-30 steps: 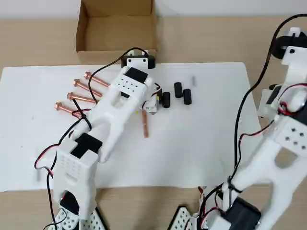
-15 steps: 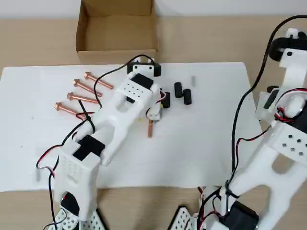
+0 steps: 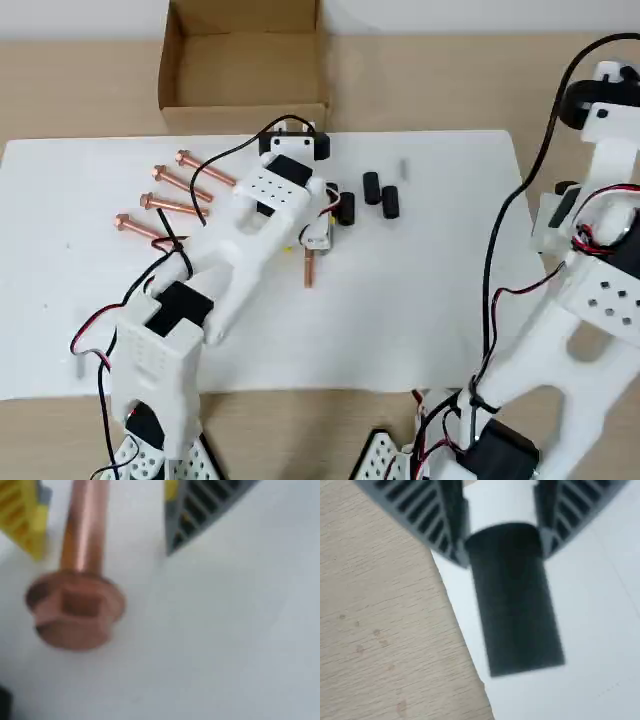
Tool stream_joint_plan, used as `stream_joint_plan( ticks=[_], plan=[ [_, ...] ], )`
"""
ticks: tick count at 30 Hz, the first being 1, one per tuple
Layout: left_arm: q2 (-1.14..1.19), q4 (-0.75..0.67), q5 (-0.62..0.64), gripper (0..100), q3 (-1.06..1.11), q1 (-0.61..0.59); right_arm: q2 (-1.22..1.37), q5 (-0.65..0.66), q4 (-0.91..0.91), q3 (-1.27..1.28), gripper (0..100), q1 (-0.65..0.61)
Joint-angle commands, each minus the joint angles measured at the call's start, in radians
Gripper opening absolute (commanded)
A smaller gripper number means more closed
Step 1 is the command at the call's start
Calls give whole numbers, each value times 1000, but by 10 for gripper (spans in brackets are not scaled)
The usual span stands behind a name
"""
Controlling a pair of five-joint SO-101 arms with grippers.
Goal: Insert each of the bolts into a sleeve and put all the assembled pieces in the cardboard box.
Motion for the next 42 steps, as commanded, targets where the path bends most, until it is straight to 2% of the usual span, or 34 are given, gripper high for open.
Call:
stream_joint_plan(
  ticks=[1, 8, 17, 22, 32, 34, 38, 42],
  plan=[
    [-4, -66, 5, 174, -32, -41, -38, 11, 3, -7, 11, -16],
    [-4, -127, 2, 174, -40, -43, -38, 11, 3, -4, 11, -16],
    [-2, -129, -2, 171, -37, -38, -38, 12, 2, -4, 11, -16],
    [-2, -132, 0, 0, -9, -35, -38, 12, 2, -5, 11, -16],
    [-13, -127, -3, 11, 41, -32, -38, 11, 3, -5, 11, -16],
    [-16, -78, -3, 11, 5, -20, -38, 11, 3, -4, 11, -16],
    [-96, 167, -3, 11, -173, 68, -38, 14, 3, -8, 11, -19],
    [-246, 302, -44, 11, -381, 121, -81, 26, -2, -10, 11, -97]
  ],
)
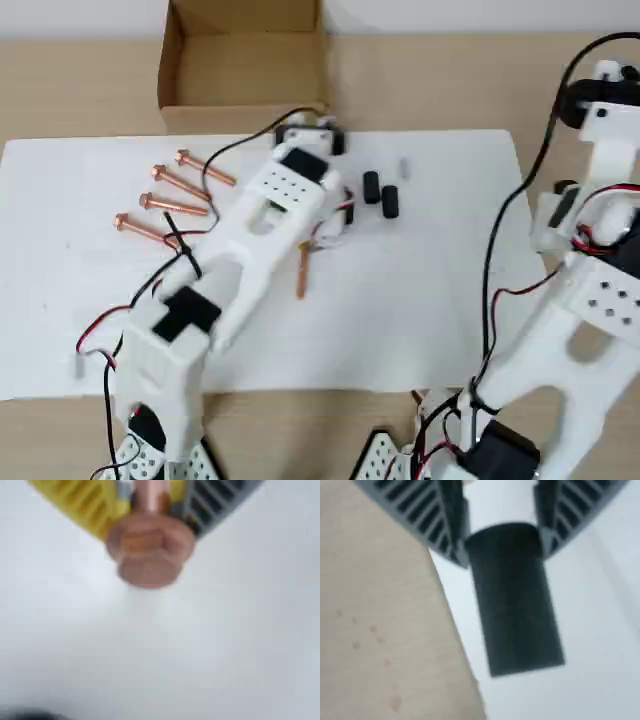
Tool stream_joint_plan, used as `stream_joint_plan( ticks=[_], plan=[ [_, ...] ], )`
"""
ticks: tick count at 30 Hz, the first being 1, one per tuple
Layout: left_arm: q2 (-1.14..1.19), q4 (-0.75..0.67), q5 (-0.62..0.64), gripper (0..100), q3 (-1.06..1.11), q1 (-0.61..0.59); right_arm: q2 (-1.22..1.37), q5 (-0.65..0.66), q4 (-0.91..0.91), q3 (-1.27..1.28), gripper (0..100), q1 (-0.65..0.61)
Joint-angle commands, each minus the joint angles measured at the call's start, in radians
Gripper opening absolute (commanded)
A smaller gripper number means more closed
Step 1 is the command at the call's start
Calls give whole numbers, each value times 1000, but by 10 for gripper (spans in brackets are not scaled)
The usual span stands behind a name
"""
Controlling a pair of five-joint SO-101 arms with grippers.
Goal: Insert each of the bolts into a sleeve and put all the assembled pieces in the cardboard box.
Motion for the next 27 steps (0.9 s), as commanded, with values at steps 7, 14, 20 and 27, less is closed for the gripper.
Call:
stream_joint_plan(
  ticks=[7, 14, 20, 27],
  plan=[
    [-415, 216, -137, 10, -463, 15, -358, 2, -123, 1, 11, -242],
    [-688, 259, -230, 9, -539, -140, -731, -34, -350, 277, 11, -325],
    [-852, 261, -235, 9, -405, -227, -1089, -31, -605, 745, 23, -476],
    [-937, 256, -381, 10, -210, -226, -1449, 91, -838, 1280, 22, -819]
  ],
)
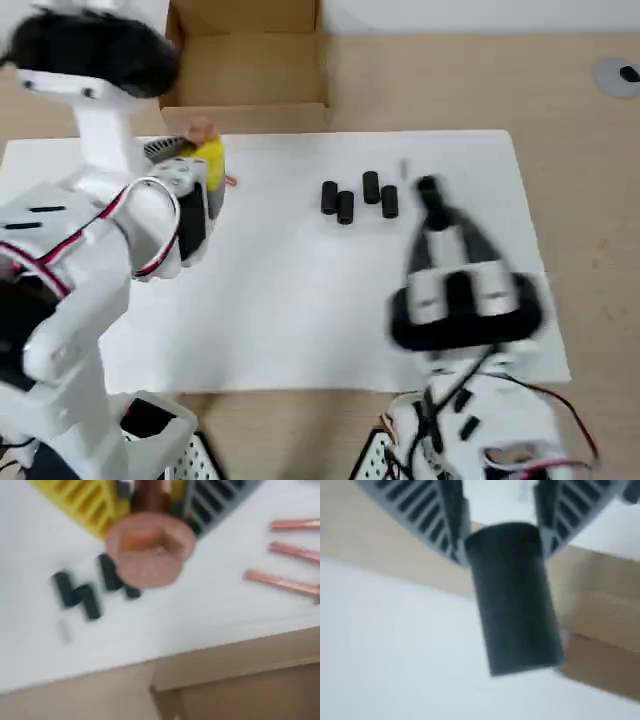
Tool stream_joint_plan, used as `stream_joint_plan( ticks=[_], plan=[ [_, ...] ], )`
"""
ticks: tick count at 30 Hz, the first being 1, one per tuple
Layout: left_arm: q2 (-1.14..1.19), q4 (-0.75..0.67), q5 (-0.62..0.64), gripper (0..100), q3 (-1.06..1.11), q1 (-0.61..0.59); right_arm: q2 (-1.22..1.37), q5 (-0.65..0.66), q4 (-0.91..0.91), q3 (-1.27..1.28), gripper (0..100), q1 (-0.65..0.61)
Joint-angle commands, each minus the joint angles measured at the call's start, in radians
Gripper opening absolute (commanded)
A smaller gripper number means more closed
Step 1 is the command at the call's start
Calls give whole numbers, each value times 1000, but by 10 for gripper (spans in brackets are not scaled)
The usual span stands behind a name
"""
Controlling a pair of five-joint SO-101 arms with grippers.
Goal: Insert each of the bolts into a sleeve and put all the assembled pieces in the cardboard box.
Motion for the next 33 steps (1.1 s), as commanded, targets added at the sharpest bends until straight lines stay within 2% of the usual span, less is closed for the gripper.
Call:
stream_joint_plan(
  ticks=[1, 9, 12, 17, 21, 25, 30, 33],
  plan=[
    [-51, -3, -84, 10, 57, -15, -156, 44, -152, 248, 21, -151],
    [-117, -29, -78, 10, 71, -55, -148, 38, -381, 475, 10, -328],
    [-137, -137, 97, 9, 78, -117, -154, 12, -466, 552, 10, -383],
    [-171, -244, 436, 9, 146, -278, -165, -212, -678, 677, 10, -490],
    [-208, -324, 560, 8, 325, -356, -165, -265, -767, 717, 10, -567],
    [-292, -431, 594, 8, 559, -367, -165, -381, -838, 722, 10, -593],
    [-452, -643, 592, 7, 829, -364, -165, -477, -855, 727, 10, -599],
    [-552, -787, 591, 7, 962, -302, -163, -531, -850, 728, 10, -599]
  ],
)
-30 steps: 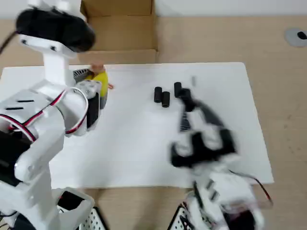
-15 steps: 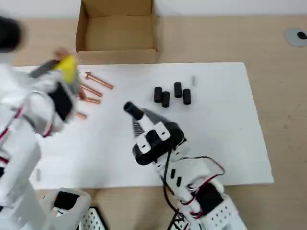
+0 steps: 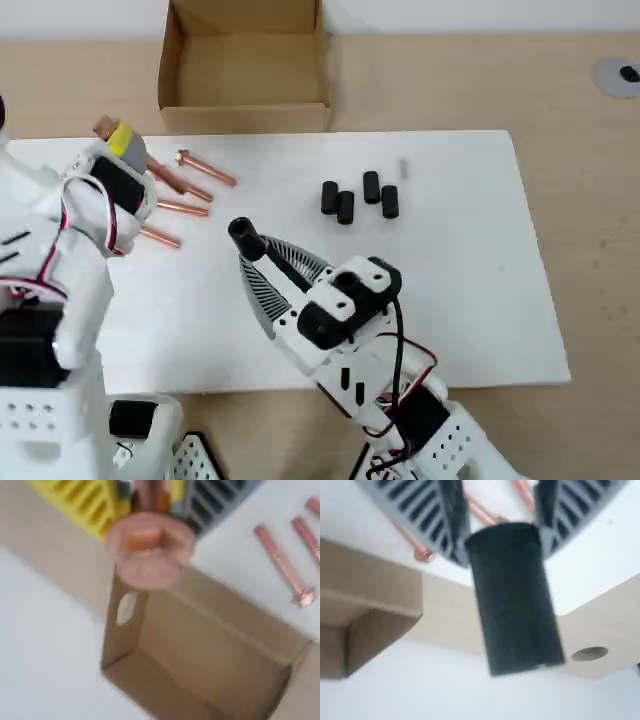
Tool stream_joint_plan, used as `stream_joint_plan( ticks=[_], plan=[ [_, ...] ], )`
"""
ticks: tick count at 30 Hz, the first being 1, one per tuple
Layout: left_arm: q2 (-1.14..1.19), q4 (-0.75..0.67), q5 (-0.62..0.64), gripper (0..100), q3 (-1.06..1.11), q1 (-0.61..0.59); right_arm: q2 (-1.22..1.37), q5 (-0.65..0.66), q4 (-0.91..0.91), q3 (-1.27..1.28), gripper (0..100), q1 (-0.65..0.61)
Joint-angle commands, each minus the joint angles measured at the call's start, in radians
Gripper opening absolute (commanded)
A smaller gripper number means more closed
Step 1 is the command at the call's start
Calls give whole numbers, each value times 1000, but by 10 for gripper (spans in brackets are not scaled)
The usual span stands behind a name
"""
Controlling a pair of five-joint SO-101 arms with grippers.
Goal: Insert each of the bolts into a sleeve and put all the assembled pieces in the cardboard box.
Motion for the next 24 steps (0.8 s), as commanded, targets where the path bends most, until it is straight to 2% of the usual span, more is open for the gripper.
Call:
stream_joint_plan(
  ticks=[1, 6, 10, 16, 21, 24],
  plan=[
    [-127, -187, -6, 7, 143, 84, -131, -63, -29, -4, 10, -12],
    [-243, -410, -183, 6, 302, 273, -130, -71, -28, -4, 10, -10],
    [-265, -442, -307, 6, 322, 374, -131, -71, -28, -4, 10, -10],
    [-240, -436, -334, 6, 290, 381, -131, -71, -28, -2, 10, -7],
    [-237, -436, -407, 6, 269, 322, -131, -69, -28, -2, 9, -7],
    [-237, -388, -420, 6, 275, 319, -131, -69, -28, -2, 9, -7]
  ],
)
